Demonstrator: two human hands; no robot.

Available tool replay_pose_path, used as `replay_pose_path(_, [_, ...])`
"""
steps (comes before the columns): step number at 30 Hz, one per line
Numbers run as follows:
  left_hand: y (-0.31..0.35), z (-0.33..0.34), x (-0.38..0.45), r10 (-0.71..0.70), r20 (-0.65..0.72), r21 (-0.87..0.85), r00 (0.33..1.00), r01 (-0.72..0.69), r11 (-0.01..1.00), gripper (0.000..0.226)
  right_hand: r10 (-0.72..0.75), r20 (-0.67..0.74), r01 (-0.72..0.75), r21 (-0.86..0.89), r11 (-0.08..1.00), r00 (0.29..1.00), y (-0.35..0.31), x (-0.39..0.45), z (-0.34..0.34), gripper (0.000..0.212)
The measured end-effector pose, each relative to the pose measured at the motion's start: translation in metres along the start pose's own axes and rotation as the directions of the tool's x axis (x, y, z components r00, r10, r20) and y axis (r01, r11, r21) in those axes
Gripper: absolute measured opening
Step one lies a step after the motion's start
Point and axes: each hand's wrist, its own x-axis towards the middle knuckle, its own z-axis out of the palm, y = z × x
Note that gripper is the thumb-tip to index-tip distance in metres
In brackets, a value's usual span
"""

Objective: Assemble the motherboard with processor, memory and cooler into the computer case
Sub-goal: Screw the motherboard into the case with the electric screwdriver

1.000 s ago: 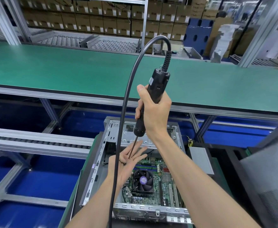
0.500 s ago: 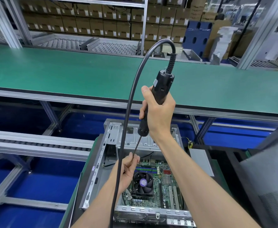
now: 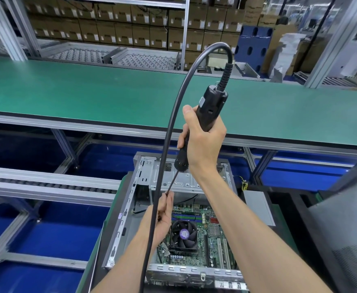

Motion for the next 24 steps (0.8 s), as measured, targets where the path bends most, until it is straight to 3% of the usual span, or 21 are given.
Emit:
replay_pose_path(4, [-0.0013,0.0053,-0.0027,0.003,-0.001,-0.054,1.0,-0.003,0.999,0.028,-0.013,-0.023,0.014,0.033,0.999,1.0,0.0016,-0.0023,0.002,0.017])
replay_pose_path(10, [-0.0017,0.0087,-0.0051,0.077,-0.037,-0.003,0.996,-0.077,0.997,0.033,-0.038,-0.038,0.041,0.055,0.998,0.999,0.0048,-0.0067,0.0041,0.018])
replay_pose_path(16, [-0.0002,0.0063,-0.0039,0.011,0.031,-0.046,0.999,-0.01,0.999,0.025,-0.057,-0.032,0.059,0.07,0.996,0.998,0.0018,-0.0052,0.0066,0.015])
replay_pose_path(24, [0.0017,0.0038,-0.0028,0.035,0.046,0.069,0.998,-0.038,0.997,0.026,-0.044,-0.012,0.045,0.051,0.998,0.999,0.0021,-0.0041,0.0058,0.018])
